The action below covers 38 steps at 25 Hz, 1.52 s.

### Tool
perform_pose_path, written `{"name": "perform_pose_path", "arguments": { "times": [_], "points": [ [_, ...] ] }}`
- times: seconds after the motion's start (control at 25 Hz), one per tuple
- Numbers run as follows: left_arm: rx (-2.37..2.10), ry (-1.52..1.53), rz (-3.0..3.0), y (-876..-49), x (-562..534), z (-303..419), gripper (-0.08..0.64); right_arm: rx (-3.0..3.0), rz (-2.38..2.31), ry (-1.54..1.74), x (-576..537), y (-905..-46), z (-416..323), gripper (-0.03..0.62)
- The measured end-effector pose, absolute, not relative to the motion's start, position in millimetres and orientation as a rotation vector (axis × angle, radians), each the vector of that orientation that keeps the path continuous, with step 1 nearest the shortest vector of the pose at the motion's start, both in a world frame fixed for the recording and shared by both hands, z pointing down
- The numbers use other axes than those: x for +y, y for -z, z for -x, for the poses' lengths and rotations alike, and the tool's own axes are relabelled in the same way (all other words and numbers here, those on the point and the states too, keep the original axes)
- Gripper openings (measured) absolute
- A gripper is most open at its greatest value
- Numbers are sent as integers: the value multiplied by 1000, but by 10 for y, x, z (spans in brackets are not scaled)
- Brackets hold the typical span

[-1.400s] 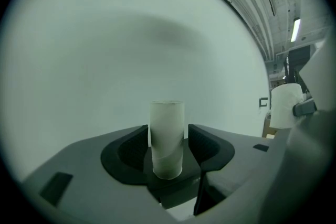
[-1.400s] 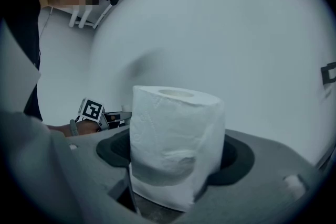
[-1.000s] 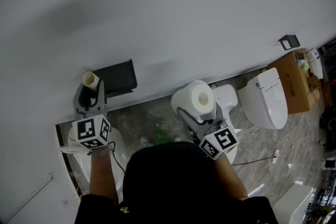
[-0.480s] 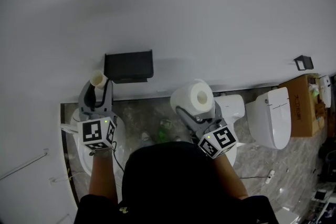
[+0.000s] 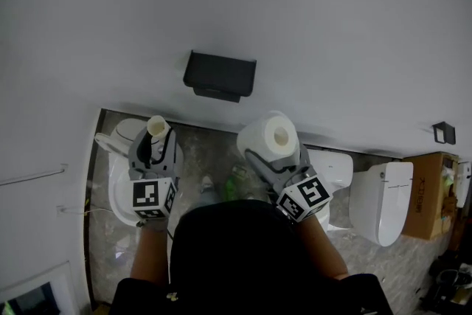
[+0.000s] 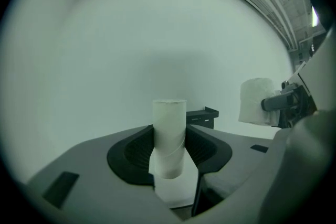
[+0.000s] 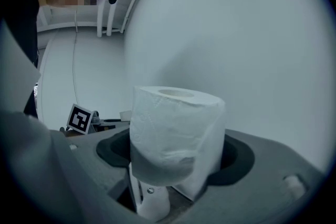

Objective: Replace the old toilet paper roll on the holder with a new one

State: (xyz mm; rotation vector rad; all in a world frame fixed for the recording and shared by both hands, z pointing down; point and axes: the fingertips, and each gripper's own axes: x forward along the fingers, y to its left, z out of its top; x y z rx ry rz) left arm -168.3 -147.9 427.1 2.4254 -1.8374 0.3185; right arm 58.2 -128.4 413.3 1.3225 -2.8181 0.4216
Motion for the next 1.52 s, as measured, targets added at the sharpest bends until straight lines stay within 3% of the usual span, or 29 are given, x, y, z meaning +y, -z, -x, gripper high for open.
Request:
{"name": "perform_pose_path", "arguments": {
  "times": [0.72,1.52],
  "points": [
    [-1867,-373,-2255,-4718,-802,2104,193,-2821,-1045,-385,-1337,-4352,207,391],
    [-1812,-370,-2310,-4900,-1167,2386,193,-2605,-1266,-24,-2795,-3797,593,391]
  ]
}}
